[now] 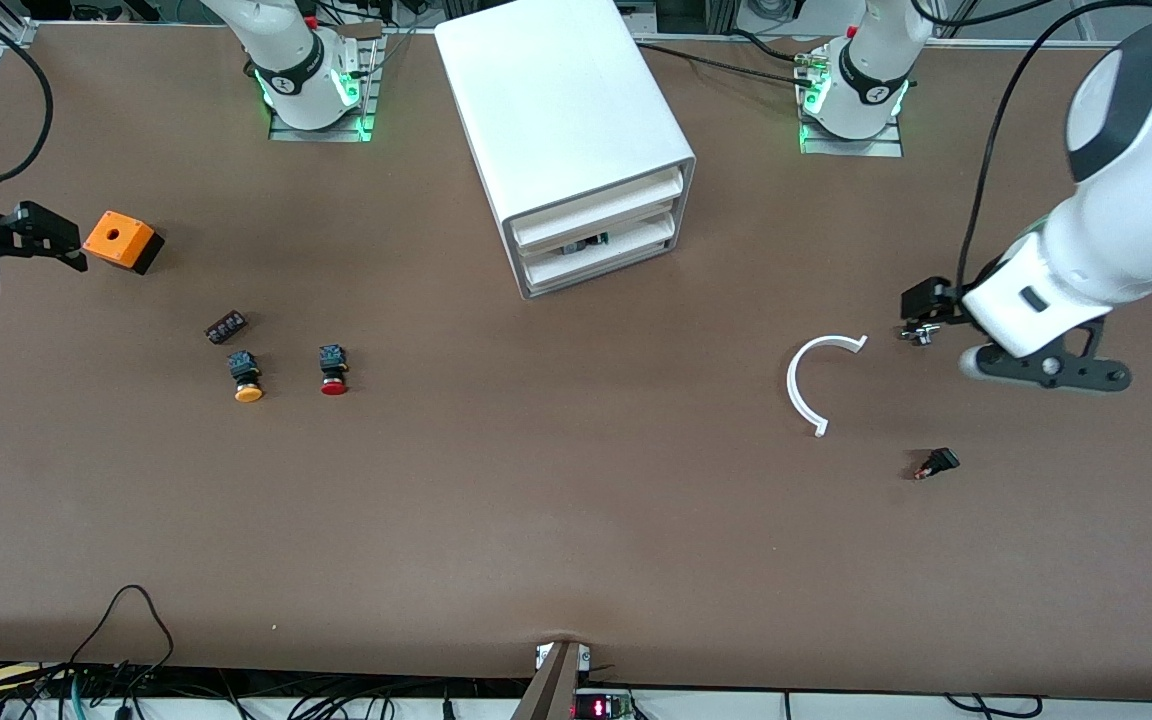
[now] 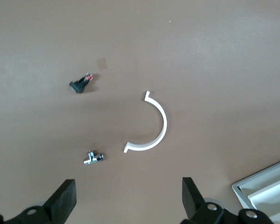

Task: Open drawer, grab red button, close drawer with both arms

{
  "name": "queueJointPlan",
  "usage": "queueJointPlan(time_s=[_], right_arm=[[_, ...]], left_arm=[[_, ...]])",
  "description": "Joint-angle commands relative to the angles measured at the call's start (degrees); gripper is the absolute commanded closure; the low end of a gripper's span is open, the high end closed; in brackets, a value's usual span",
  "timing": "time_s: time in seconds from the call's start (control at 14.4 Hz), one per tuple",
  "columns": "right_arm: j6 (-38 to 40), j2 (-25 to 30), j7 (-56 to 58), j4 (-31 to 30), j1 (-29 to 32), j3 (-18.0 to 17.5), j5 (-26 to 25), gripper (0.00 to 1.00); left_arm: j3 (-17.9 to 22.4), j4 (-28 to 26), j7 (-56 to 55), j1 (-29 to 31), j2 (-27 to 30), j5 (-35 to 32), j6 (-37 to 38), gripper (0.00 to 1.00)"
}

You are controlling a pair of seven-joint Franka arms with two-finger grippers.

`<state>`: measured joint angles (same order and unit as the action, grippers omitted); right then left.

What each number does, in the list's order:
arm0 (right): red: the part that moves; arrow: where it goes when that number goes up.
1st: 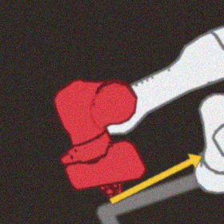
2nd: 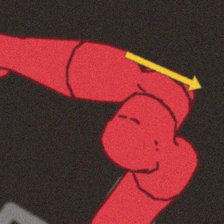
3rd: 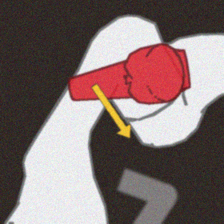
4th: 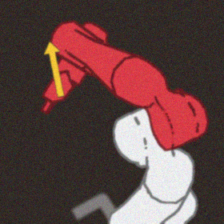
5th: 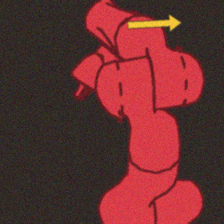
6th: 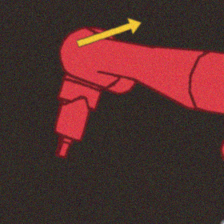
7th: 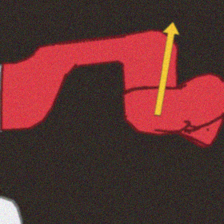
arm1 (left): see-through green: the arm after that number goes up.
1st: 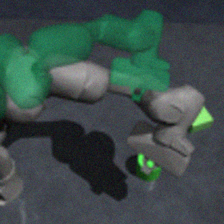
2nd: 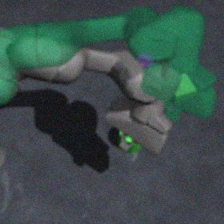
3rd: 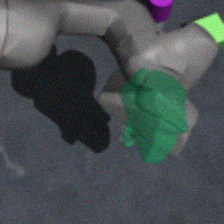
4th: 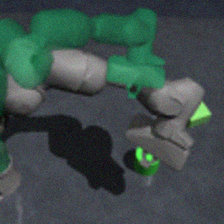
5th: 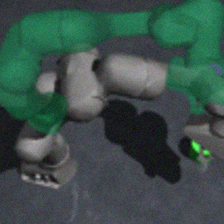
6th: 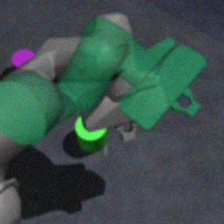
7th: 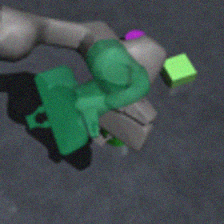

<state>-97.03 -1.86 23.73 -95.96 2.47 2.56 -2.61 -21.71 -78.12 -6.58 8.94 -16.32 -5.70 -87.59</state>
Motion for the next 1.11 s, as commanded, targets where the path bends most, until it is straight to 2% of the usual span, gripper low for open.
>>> queueJointPlan(time_s=[0.0,0.07,0.21,0.35,1.04], right_arm=[[-0.7,1.7,0.0,-1.8,0.2,0.6,0.8,0.00],[-0.6,1.7,0.0,-1.8,0.2,0.6,1.7,0.00],[-0.6,1.6,-0.3,-1.8,0.1,0.6,2.0,0.00],[-0.6,1.5,-0.9,-1.8,0.1,0.4,1.9,0.00],[0.5,1.5,-1.4,-1.2,0.1,0.2,1.9,0.00]], left_arm=[[12.4,-12.1,2.1,-7.9,10.4,4.8,-7.3,0.00],[15.1,-14.1,2.1,-9.6,12.2,4.8,-9.9,0.00],[17.0,-19.2,2.1,-10.3,15.6,4.8,-14.3,0.00],[20.1,-24.7,1.9,-13.8,19.6,4.6,-14.6,0.00],[20.2,-22.3,2.0,-13.2,17.2,3.9,-13.0,0.00]])
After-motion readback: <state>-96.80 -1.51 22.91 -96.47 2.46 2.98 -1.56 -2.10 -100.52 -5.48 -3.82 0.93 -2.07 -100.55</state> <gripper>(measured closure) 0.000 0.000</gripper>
